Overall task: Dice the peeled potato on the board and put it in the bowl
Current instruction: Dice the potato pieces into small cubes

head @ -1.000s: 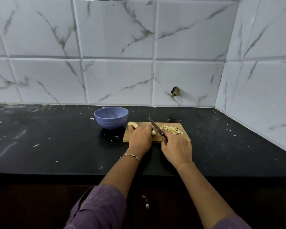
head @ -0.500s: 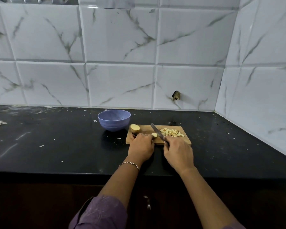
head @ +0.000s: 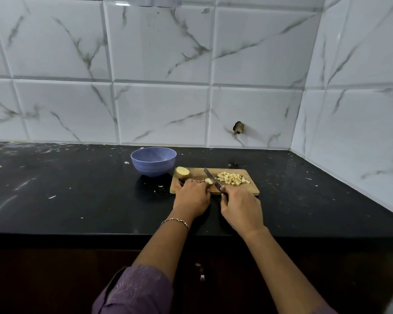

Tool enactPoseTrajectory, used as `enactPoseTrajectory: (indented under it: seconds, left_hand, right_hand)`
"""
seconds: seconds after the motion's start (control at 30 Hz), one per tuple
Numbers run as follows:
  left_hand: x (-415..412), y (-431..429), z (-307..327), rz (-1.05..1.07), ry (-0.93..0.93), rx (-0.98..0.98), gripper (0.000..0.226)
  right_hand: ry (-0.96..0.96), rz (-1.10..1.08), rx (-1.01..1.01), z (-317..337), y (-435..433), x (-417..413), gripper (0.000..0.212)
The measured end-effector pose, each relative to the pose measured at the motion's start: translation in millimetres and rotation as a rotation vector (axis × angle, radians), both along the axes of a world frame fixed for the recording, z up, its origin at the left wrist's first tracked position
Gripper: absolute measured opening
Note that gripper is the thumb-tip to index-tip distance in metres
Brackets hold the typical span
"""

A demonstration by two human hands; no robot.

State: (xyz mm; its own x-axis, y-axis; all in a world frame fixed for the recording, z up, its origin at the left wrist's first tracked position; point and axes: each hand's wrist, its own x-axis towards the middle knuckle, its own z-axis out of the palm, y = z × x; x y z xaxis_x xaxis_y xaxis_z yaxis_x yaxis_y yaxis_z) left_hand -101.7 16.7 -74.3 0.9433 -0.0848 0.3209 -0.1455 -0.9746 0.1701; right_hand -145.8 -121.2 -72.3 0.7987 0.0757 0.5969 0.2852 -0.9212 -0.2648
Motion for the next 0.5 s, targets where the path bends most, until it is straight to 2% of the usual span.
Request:
enactPoseTrajectory:
  seconds: [0.37,0.5]
  left_hand:
    - [2.7,-0.3,-1.7,-0.008,-0.019,0.023,0.033]
    - [3.4,-0.2,-4.2,-0.005,-0.012,0.043,0.035]
  right_hand:
    - [0.044,0.026,-0.154,12.2,-0.9,8.4,0.016]
    - [0.028,0.039,-0.254,9.0,6.3,3.1,0.022]
